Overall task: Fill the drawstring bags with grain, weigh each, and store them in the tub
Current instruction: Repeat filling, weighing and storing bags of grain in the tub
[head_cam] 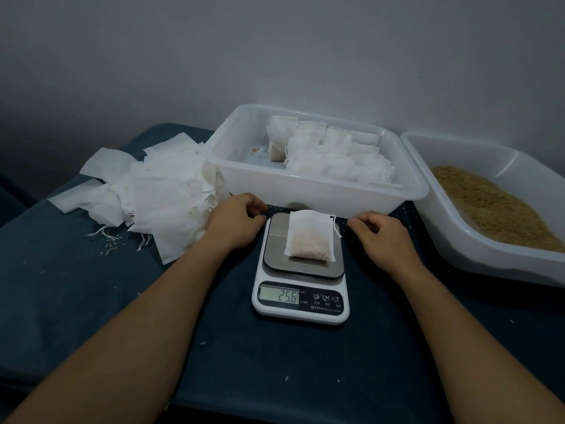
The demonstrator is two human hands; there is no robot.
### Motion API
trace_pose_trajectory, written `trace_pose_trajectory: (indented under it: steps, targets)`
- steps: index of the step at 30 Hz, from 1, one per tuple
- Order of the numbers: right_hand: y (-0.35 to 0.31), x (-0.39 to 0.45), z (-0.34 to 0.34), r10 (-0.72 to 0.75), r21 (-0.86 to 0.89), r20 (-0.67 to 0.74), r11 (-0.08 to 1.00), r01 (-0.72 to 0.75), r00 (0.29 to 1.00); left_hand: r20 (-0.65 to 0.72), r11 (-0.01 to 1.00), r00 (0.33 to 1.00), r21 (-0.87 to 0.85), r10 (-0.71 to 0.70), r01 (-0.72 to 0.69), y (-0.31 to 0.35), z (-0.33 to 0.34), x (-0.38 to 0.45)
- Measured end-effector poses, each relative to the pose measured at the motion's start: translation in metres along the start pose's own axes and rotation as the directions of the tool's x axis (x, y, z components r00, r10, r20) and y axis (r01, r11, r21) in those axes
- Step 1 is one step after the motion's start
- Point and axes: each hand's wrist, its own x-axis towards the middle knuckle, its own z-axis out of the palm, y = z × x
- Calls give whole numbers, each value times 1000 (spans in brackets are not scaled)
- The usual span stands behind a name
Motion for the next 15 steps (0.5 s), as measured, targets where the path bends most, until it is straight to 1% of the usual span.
trace_pose_trajectory:
  steps: [4, 10, 15]
  targets:
    - [-4, -1, 1, -29, 33, -41, 999, 30, 999, -5, 1000, 1000, -16, 11, -11, -1, 0, 1]
    - [-15, -6, 5, -57, 89, -18, 994, 58, 998, -38, 998, 999, -60, 7, -9, -2, 2, 2]
    - [-26, -11, 9, -79, 106, -11, 991, 80, 997, -37, 998, 999, -67, 9, -12, -3, 3, 4]
